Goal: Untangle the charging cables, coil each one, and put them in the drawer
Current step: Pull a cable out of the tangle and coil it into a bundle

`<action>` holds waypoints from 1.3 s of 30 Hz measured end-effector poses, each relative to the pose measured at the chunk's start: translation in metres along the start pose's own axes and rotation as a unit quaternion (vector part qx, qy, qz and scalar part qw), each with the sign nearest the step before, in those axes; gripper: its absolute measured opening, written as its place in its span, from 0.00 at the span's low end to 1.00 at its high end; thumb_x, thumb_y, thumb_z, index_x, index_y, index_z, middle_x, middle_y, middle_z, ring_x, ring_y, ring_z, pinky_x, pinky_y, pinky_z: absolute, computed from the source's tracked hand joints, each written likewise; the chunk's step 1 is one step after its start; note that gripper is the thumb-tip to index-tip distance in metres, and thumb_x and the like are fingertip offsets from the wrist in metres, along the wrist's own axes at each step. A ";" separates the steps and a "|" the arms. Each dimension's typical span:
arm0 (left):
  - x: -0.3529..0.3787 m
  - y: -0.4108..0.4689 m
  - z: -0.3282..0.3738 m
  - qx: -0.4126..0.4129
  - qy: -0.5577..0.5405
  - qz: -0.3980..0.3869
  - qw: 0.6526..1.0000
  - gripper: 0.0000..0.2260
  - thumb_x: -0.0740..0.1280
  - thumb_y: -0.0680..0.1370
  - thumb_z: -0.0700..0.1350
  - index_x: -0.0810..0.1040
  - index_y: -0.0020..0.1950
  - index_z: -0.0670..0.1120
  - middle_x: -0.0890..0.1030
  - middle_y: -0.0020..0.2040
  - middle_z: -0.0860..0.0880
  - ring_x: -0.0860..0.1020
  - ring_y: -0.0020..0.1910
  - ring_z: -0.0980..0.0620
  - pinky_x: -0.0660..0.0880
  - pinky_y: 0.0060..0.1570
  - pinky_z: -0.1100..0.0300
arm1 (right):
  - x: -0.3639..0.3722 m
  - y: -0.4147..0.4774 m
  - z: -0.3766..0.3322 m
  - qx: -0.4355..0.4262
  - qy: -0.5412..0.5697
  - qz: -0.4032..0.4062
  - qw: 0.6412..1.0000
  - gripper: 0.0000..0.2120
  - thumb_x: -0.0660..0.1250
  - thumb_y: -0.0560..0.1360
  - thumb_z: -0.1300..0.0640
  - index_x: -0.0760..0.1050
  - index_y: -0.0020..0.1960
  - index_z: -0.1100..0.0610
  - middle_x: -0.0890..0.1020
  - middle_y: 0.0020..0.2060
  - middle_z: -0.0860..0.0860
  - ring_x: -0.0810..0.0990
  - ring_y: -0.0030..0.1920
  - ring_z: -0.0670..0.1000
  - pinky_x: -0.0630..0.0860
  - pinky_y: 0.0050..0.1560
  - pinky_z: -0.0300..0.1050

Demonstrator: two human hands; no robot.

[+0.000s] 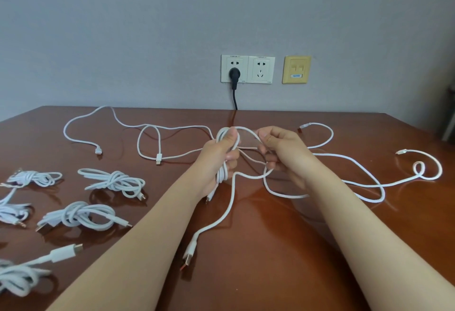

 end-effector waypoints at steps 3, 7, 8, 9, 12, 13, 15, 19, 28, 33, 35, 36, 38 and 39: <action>-0.005 0.002 0.003 0.025 0.014 0.053 0.998 0.12 0.58 0.80 0.54 0.68 0.45 0.46 0.64 0.20 0.54 0.61 0.17 0.56 0.58 0.20 0.68 | 0.008 0.000 0.005 0.019 -0.014 0.001 1.000 0.13 0.55 0.81 0.61 0.73 0.41 0.56 0.69 0.27 0.49 0.62 0.19 0.42 0.64 0.22 0.33; -0.009 -0.002 0.008 0.054 0.124 0.124 0.983 0.17 0.62 0.77 0.56 0.78 0.49 0.42 0.79 0.44 0.31 0.79 0.39 0.34 0.73 0.34 0.55 | 0.017 0.001 0.011 0.011 -0.055 0.014 0.998 0.15 0.54 0.81 0.61 0.73 0.39 0.57 0.68 0.26 0.51 0.62 0.17 0.41 0.61 0.19 0.33; -0.009 -0.002 0.009 0.063 0.134 0.129 0.980 0.16 0.64 0.76 0.57 0.77 0.45 0.44 0.79 0.42 0.31 0.79 0.39 0.38 0.73 0.37 0.56 | 0.020 0.001 0.012 0.009 -0.069 0.013 0.998 0.15 0.54 0.81 0.60 0.74 0.39 0.57 0.68 0.26 0.51 0.62 0.17 0.41 0.60 0.18 0.33; -0.009 -0.002 0.009 0.073 0.138 0.127 0.980 0.14 0.65 0.75 0.57 0.77 0.42 0.46 0.82 0.38 0.37 0.80 0.41 0.45 0.73 0.43 0.57 | 0.021 0.001 0.013 0.007 -0.079 0.011 0.997 0.15 0.54 0.81 0.60 0.75 0.40 0.58 0.68 0.25 0.51 0.62 0.17 0.41 0.60 0.18 0.33; -0.008 -0.002 0.011 0.092 0.132 0.122 0.979 0.08 0.68 0.75 0.52 0.76 0.41 0.49 0.81 0.36 0.53 0.81 0.45 0.53 0.73 0.51 0.59 | 0.022 0.001 0.012 0.009 -0.098 0.007 0.995 0.15 0.54 0.81 0.59 0.76 0.42 0.59 0.69 0.25 0.50 0.63 0.17 0.41 0.59 0.18 0.32; -0.009 -0.002 0.011 0.094 0.133 0.125 0.979 0.08 0.68 0.75 0.51 0.76 0.40 0.49 0.81 0.35 0.54 0.81 0.44 0.54 0.73 0.49 0.60 | 0.022 0.000 0.012 0.012 -0.102 0.003 0.995 0.15 0.54 0.81 0.59 0.76 0.41 0.58 0.69 0.25 0.51 0.62 0.16 0.41 0.59 0.18 0.33; -0.011 -0.003 0.012 0.097 0.153 0.138 0.974 0.09 0.68 0.76 0.50 0.76 0.39 0.47 0.81 0.34 0.51 0.79 0.38 0.55 0.72 0.41 0.64 | 0.024 -0.004 0.012 0.027 -0.100 -0.013 0.995 0.16 0.54 0.81 0.57 0.75 0.39 0.57 0.69 0.25 0.51 0.61 0.16 0.42 0.59 0.18 0.33; -0.015 -0.002 0.011 0.110 0.183 0.176 0.961 0.16 0.67 0.76 0.49 0.73 0.30 0.45 0.76 0.24 0.51 0.72 0.24 0.59 0.67 0.27 0.67 | 0.035 -0.009 0.017 0.072 -0.111 -0.059 0.989 0.18 0.52 0.82 0.52 0.72 0.38 0.56 0.70 0.24 0.51 0.60 0.16 0.42 0.57 0.17 0.33; -0.018 0.000 0.006 0.065 0.102 0.148 0.982 0.09 0.63 0.80 0.46 0.77 0.41 0.45 0.83 0.37 0.49 0.82 0.37 0.49 0.78 0.47 0.52 | 0.034 -0.008 0.024 0.093 -0.107 -0.098 0.985 0.13 0.56 0.81 0.52 0.70 0.41 0.56 0.68 0.26 0.51 0.59 0.18 0.42 0.57 0.18 0.33; -0.027 0.004 0.006 0.040 -0.122 0.162 0.978 0.10 0.61 0.80 0.43 0.72 0.40 0.41 0.75 0.28 0.49 0.78 0.24 0.53 0.80 0.34 0.57 | 0.038 -0.010 0.024 0.094 -0.129 -0.133 0.978 0.07 0.58 0.80 0.59 0.69 0.43 0.57 0.68 0.27 0.51 0.59 0.18 0.42 0.57 0.18 0.33; -0.032 0.007 0.006 0.034 -0.167 0.161 0.972 0.10 0.61 0.80 0.44 0.71 0.40 0.42 0.73 0.24 0.51 0.74 0.21 0.54 0.79 0.33 0.58 | 0.040 -0.012 0.024 0.091 -0.134 -0.168 0.972 0.07 0.60 0.79 0.60 0.69 0.42 0.57 0.68 0.27 0.51 0.59 0.19 0.42 0.57 0.18 0.32; -0.034 0.008 0.006 0.033 -0.179 0.160 0.970 0.11 0.61 0.81 0.45 0.70 0.40 0.42 0.72 0.23 0.51 0.71 0.19 0.55 0.77 0.29 0.61 | 0.042 -0.014 0.023 0.087 -0.138 -0.189 0.969 0.07 0.61 0.79 0.60 0.70 0.42 0.56 0.69 0.27 0.50 0.60 0.19 0.42 0.57 0.19 0.32; -0.036 0.009 0.007 0.031 -0.193 0.155 0.968 0.12 0.60 0.81 0.45 0.69 0.38 0.44 0.70 0.21 0.53 0.67 0.17 0.57 0.69 0.22 0.67 | 0.045 -0.017 0.022 0.074 -0.152 -0.224 0.960 0.06 0.64 0.77 0.59 0.71 0.42 0.55 0.70 0.27 0.49 0.61 0.21 0.42 0.58 0.20 0.32; -0.036 0.010 0.007 0.030 -0.196 0.153 0.968 0.12 0.60 0.81 0.46 0.68 0.38 0.45 0.69 0.21 0.53 0.65 0.17 0.58 0.67 0.20 0.69 | 0.045 -0.018 0.020 0.067 -0.156 -0.235 0.957 0.06 0.65 0.77 0.57 0.72 0.41 0.55 0.70 0.26 0.48 0.61 0.22 0.42 0.58 0.21 0.32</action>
Point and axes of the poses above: each hand's wrist, its own y-axis towards the middle knuckle, its own x-axis out of the palm, z = x × y, the point moved 6 cm from there along y, towards the middle knuckle
